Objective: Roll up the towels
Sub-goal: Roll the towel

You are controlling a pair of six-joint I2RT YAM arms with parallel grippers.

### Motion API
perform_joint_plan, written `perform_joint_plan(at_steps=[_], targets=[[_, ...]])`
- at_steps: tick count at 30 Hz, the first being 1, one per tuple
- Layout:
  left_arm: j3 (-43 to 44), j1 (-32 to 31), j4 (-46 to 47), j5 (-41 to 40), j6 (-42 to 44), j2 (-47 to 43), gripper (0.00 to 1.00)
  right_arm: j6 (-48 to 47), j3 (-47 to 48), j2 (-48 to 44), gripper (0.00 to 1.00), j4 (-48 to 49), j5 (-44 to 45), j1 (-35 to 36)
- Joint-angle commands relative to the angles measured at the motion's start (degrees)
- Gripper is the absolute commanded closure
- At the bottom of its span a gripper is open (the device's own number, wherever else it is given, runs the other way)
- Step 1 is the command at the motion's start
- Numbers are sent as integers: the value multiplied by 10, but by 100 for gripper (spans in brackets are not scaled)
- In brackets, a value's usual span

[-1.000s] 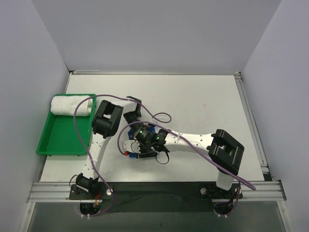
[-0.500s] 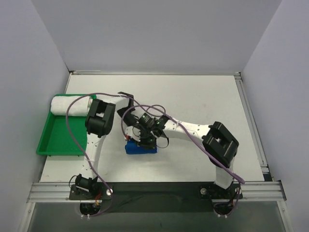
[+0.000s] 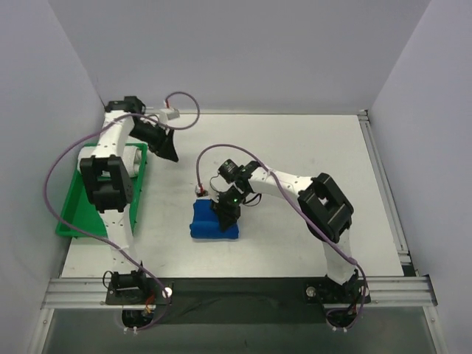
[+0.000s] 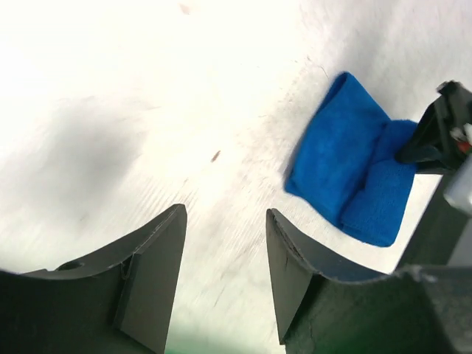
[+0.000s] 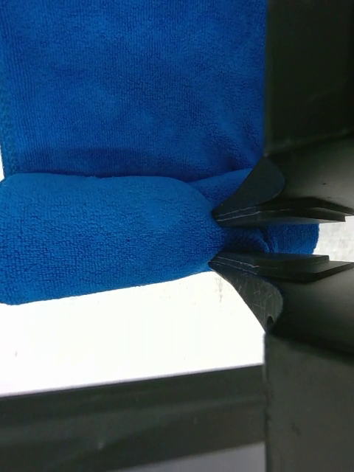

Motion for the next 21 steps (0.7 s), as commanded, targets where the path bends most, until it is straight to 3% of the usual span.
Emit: perform_joint_plan(at_steps=[1,3,6,7,11,15,17,18,21], targets=[[18,72,6,44,15,-122,43,15,-5,62,100,-112,-71,-16],[-34,87,62,44,15,-199,40,15,16,86,100,-127,-95,-32],[-139,88,124,29,46,-306,26,17,49,123,100,-142,-132,-48],[-174,88,145,30,40,-331,3,17,60,134,100,-155,-141,-56],[-309,88,241,50,-11,-445,3,16,106,189,100,-193,-182,-71],[-392,50,229,69,68,-513,3,24,123,216,100,-201,-204,-85],[-452,-13,224,0,120,-557,18,23,137,232,100,-212,-214,-95],[-475,-86,225,-30,136,-573,22,22,141,238,100,-221,-223,-97],[-583,-212,280,-136,150,-629,27,21,161,261,100,-237,-234,-107]])
